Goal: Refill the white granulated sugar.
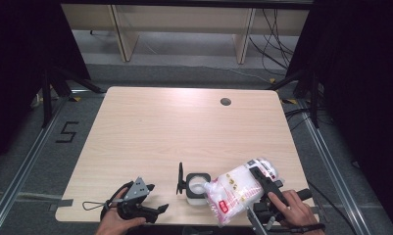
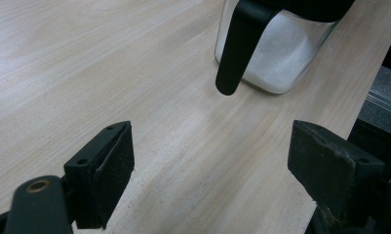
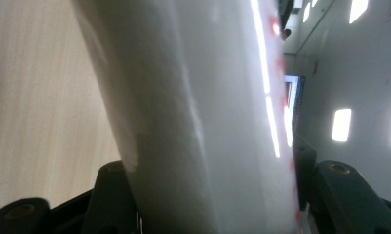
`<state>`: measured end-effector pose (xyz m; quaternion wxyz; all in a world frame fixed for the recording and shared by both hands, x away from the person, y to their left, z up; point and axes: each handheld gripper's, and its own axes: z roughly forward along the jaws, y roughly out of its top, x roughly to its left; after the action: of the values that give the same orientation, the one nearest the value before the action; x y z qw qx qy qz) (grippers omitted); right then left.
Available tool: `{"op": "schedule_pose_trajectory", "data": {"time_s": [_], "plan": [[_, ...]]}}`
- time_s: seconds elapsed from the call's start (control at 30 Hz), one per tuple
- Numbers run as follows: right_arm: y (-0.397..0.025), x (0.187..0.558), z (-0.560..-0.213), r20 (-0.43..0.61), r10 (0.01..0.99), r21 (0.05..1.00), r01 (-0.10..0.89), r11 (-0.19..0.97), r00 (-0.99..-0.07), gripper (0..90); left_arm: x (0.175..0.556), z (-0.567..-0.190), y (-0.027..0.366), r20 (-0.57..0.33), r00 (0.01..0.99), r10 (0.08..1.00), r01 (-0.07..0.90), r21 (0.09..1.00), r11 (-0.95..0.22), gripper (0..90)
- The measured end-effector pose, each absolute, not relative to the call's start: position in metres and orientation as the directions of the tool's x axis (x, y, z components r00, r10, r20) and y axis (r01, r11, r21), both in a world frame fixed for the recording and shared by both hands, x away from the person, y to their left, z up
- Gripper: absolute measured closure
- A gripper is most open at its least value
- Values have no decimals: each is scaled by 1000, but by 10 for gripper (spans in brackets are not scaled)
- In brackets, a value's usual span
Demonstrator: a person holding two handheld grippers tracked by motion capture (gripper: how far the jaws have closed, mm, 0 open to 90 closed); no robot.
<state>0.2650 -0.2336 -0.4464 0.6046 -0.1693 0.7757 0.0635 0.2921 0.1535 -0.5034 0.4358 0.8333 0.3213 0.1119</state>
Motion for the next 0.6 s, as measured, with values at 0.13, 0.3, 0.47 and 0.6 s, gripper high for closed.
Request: {"op": "schedule_pose_trajectory", "data": {"time_s": [0.13,0.3,0.47,0.6], "plan": [[-235,266,-453,-957,-162,-81,-316,945,-240,499,292,-503,154,-96,766,636,440,799,-409,167],[-235,268,-453,-954,-165,-79,-322,943,-249,502,291,-504,152,-127,761,637,451,809,-378,167],[-235,271,-459,-948,-144,-46,-325,945,-285,513,291,-503,153,-119,765,633,443,810,-383,167],[-236,271,-461,-943,-131,-29,-317,948,-306,518,291,-501,155,-99,772,628,438,799,-412,167]]}}
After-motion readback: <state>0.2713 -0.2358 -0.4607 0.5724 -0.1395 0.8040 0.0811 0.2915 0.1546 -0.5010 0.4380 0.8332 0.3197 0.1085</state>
